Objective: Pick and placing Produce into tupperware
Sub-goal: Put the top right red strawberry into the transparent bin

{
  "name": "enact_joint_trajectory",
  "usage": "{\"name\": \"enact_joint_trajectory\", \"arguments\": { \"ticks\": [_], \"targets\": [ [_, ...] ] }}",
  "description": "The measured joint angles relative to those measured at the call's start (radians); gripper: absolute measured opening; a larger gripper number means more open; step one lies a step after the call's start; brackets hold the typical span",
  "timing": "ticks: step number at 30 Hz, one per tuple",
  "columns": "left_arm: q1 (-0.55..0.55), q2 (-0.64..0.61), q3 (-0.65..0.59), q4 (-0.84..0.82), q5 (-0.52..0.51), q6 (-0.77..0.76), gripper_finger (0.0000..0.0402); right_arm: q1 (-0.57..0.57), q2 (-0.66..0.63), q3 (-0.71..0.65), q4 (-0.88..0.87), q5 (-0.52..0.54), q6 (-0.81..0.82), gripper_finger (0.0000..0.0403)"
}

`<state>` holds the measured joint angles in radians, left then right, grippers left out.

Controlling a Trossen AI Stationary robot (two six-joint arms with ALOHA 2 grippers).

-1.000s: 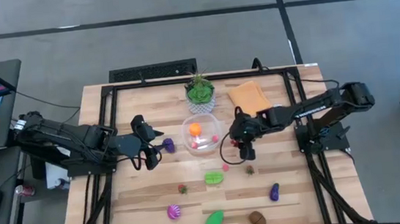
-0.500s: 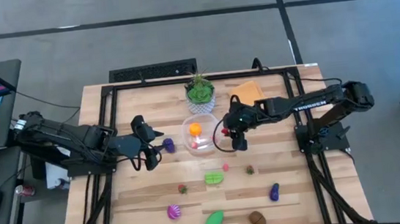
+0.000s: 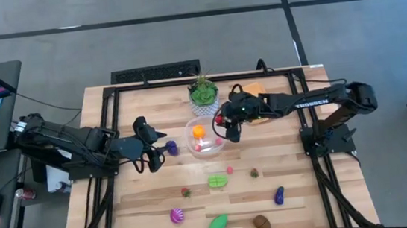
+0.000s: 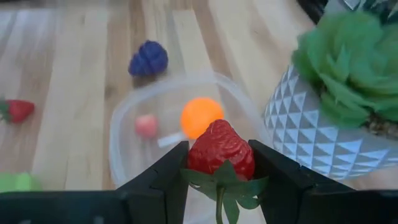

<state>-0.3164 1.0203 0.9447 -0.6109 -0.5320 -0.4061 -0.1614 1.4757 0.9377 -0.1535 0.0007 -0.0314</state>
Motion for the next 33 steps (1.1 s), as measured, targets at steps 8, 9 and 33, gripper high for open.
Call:
{"name": "enact_joint_trajectory", "arguments": {
  "ticks": [8, 9, 33],
  "targets": [
    [0.0, 0.0, 0.0, 0.001, -0.001, -0.005, 0.0199, 0.004, 0.091, -0.001, 0.073, -0.004, 0.023, 0.0176],
    [0.0, 0.0, 0.0, 0.001, -0.002, -0.005, 0.0199, 0.004, 0.1, -0.001, 0.08, -0.004, 0.031, 0.0176],
    [0.0, 0.0, 0.0, 0.0, -0.012, -0.005, 0.0199, -0.004, 0.267, -0.002, 0.211, -0.005, 0.136, 0.0179]
  ]
}}
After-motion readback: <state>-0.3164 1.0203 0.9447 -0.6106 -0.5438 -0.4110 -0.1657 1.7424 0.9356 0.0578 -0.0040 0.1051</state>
